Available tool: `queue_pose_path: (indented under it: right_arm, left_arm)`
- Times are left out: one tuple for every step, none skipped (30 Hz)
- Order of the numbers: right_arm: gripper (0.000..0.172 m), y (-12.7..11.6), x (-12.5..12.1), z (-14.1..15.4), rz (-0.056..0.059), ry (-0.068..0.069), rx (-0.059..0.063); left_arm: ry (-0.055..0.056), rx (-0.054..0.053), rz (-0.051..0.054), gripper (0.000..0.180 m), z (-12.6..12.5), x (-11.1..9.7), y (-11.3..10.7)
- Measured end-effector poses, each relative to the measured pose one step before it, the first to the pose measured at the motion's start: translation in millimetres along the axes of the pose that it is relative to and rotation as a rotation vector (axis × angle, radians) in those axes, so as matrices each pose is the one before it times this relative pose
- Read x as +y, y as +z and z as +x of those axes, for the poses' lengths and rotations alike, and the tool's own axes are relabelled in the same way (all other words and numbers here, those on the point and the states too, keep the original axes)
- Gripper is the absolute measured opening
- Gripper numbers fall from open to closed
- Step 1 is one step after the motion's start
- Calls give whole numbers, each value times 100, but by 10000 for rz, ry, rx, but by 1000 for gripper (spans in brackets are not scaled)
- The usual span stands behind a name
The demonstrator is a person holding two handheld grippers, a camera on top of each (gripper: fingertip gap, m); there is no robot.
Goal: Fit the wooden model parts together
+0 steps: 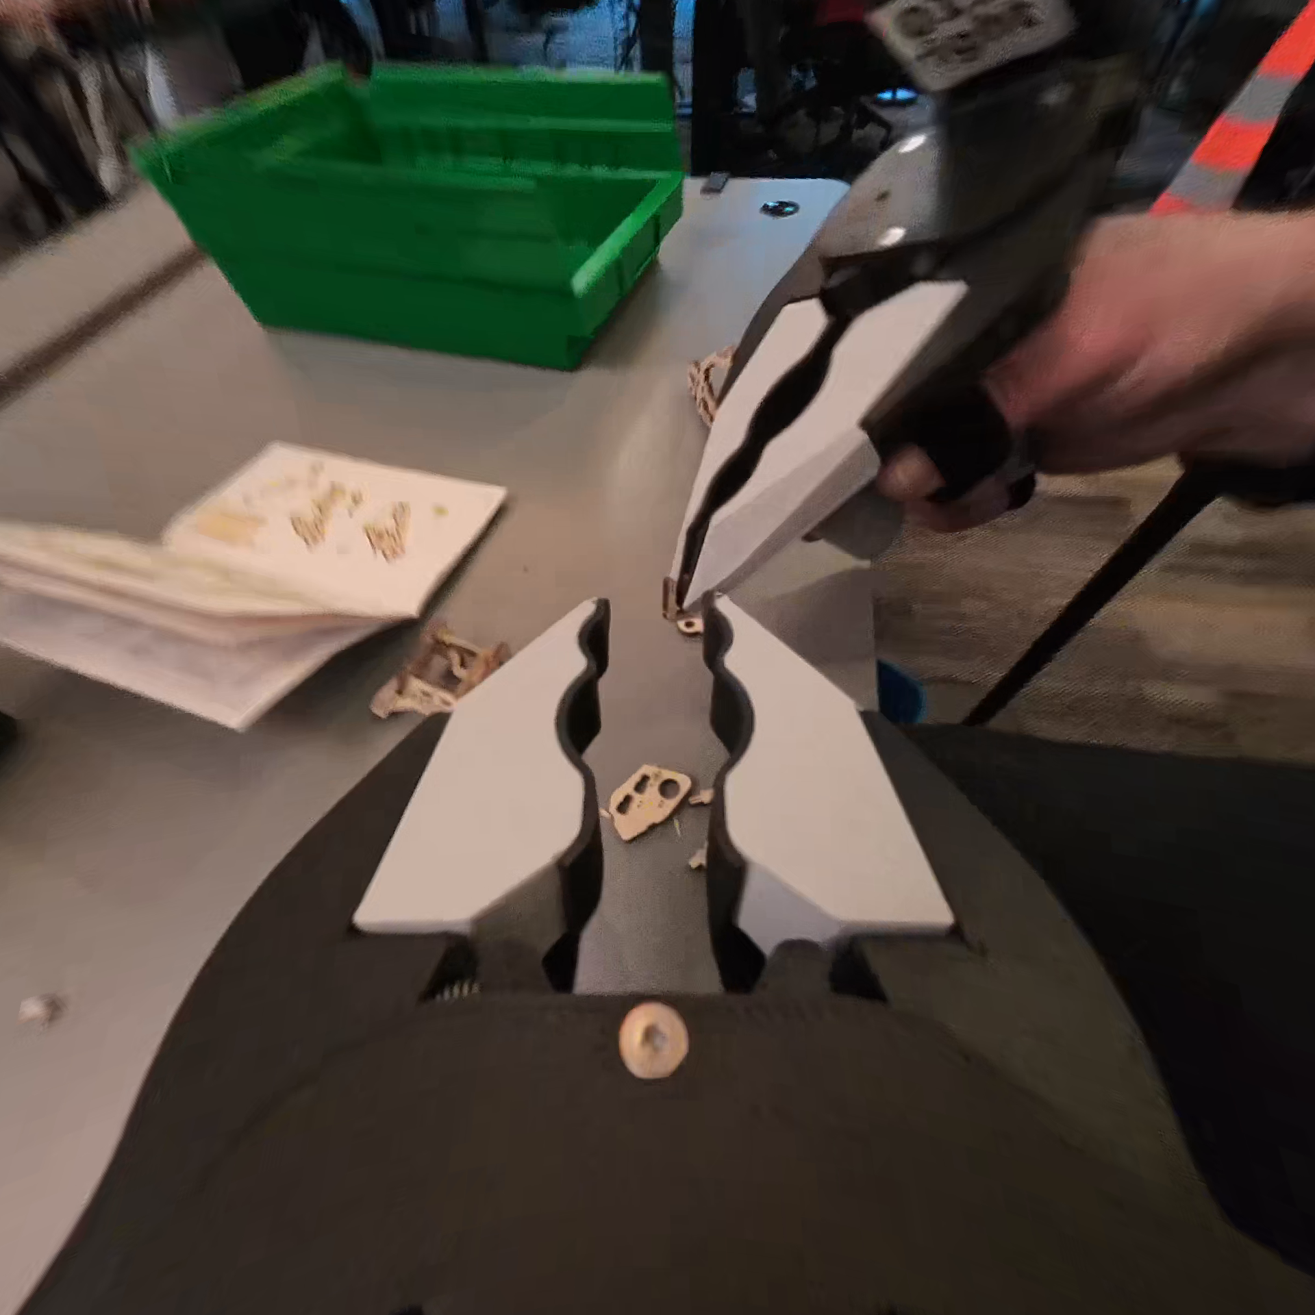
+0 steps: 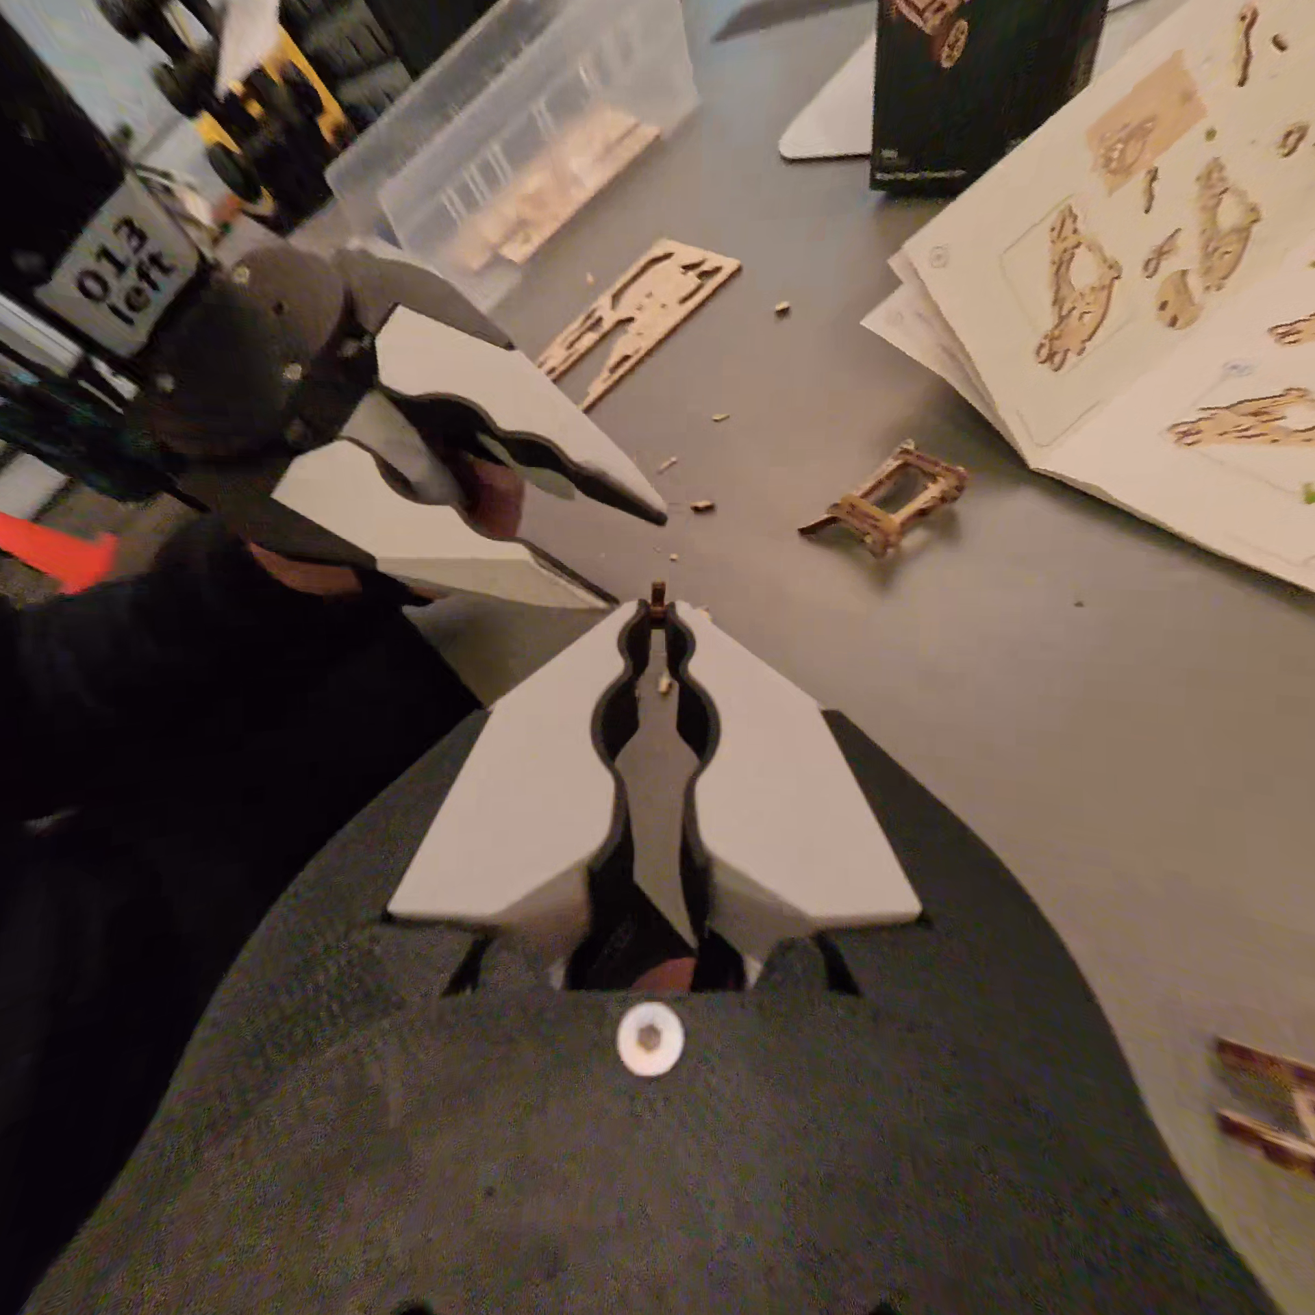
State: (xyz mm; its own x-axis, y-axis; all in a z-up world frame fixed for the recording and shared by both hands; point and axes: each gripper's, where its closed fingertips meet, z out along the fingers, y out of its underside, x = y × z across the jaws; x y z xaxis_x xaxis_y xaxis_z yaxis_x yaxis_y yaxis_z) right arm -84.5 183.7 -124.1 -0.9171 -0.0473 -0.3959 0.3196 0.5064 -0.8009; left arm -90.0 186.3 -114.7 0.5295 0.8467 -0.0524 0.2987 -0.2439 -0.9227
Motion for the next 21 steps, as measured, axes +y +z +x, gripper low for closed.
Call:
queue_pose_path:
  right_arm:
    - [1,-406,-195,-772,185,388,-425]
    - [1,-396,-262,-722,255,441,-380]
    - [1,-449,-551,-762,470,669,-481]
    - [1,-413,-447,-648,439,719,-461]
    - [1,-284,-188,-415,320,531,-263]
    - [1,-158,-17,-323,249,391,-164]
    - [1,-63,104,-298,199,398,-176]
    - [1,2,161,-310,164,410,-205]
    - [1,51,184,-264,139,364,-187]
    - [1,13,26,-75,220,305,-85]
    - [1,-11,-77,-78,252,300,-88]
    - [1,5,-17,-165,206,300,-146]
    - [1,79,69,-124,148,258,-122]
    - [1,130,134,-19,111,213,-57]
    - [1,146,122,98,119,213,-18]
    - [1,48,43,157,118,238,-30]
    - [1,-49,-76,157,141,270,-62]
    - [1,87,-115,137,178,314,-79]
    - [1,142,-121,46,170,310,-65]
    - [1,72,-92,60,149,223,-50]
    - [0,101,-110,45,171,187,-61]
  left_arm:
    - [1044,-272,110,22,386,-640,-417]
    - [1200,-381,-10,23,330,-493,-388]
    - [1206,-275,-79,24,488,-371,-409]
    - [1118,-277,27,24,459,-469,-426]
    - [958,-582,-61,25,-119,-305,-333]
    - [873,-642,-156,26,-312,-178,-239]
    - [814,-644,82,26,-321,-476,-280]
    - [739,-571,97,24,-239,-426,-240]
    - [680,-269,-23,23,127,-165,-69]
    - [513,33,15,21,520,-153,32]
    - [382,2,59,21,460,-216,3]
    - [318,-170,-6,20,157,-28,-25]
    - [164,-38,-41,20,217,73,16]
    - [112,-14,67,18,176,-66,-20]
    - [125,-129,-87,16,-33,170,44]
    - [113,-82,-75,13,-19,139,60]
    - [114,-129,-80,8,-148,124,24]
    - [58,-46,-104,6,-61,178,73]
    - [16,-13,-76,6,20,165,60]
    - [105,-2,-21,6,21,125,32]
    - [74,-27,-2,5,-59,122,11]
